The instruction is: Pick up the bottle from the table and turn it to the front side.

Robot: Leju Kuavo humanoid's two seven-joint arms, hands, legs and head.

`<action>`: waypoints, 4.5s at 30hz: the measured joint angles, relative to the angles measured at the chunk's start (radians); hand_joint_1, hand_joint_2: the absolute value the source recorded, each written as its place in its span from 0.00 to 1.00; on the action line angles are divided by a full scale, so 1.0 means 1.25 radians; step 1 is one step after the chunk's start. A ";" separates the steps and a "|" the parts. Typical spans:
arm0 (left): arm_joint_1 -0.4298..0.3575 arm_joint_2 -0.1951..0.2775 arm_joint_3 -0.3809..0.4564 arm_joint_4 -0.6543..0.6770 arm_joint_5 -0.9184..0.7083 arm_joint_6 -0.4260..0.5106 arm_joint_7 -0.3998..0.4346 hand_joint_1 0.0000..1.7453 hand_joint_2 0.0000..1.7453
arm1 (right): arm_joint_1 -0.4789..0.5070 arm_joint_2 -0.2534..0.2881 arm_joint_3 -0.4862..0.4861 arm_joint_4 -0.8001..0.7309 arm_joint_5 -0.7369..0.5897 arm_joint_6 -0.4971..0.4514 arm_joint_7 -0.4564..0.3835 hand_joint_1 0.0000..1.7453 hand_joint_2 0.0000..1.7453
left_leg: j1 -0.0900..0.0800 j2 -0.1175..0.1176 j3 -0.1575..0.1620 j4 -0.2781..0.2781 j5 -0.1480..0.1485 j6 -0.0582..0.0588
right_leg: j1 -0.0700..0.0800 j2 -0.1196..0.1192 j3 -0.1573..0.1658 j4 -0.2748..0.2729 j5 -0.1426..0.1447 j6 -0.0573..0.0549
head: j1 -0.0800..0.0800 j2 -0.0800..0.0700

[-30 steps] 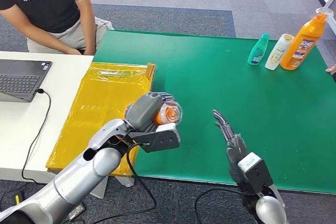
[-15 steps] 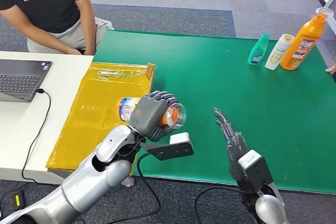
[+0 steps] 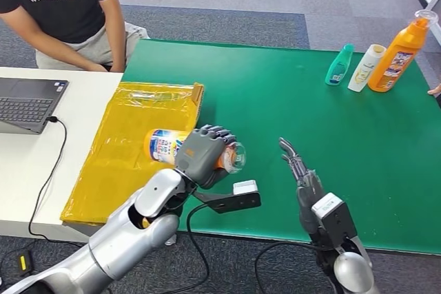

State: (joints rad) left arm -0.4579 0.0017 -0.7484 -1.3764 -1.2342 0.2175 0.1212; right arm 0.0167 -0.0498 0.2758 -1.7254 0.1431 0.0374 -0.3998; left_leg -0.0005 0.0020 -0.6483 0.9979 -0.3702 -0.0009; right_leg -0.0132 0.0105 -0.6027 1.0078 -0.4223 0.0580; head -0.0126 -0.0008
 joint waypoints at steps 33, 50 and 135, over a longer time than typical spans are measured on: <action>-0.048 -0.067 -0.008 0.390 -0.236 0.052 0.075 1.00 1.00 | -0.037 0.010 0.023 0.025 -0.010 0.041 0.016 0.00 0.00 | 0.000 0.000 0.000 0.000 0.000 0.000 | 0.000 0.000 0.000 0.000 0.000 0.000 | 0.000 0.000; -0.120 -0.064 -0.005 0.562 -0.196 0.032 -0.035 1.00 1.00 | -0.050 0.010 0.039 0.040 -0.023 0.057 0.021 0.00 0.00 | 0.000 0.000 0.000 0.000 0.000 0.000 | 0.000 0.000 0.000 0.000 0.000 0.000 | 0.000 0.000; -0.058 0.112 0.066 0.095 0.354 -0.098 -0.299 0.00 0.00 | -0.009 0.010 0.023 0.039 0.002 0.032 -0.021 0.00 0.00 | 0.000 0.000 0.000 0.000 0.001 0.000 | 0.000 0.000 0.000 0.001 0.000 -0.001 | 0.000 0.000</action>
State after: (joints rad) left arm -0.5308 0.1412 -0.6661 -1.2582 -0.7922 0.0956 -0.2519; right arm 0.0052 -0.0372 0.3050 -1.6767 0.1459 0.0769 -0.4263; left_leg -0.0004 0.0021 -0.6483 0.9979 -0.3694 -0.0014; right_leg -0.0129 0.0106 -0.6029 1.0087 -0.4219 0.0567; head -0.0126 -0.0008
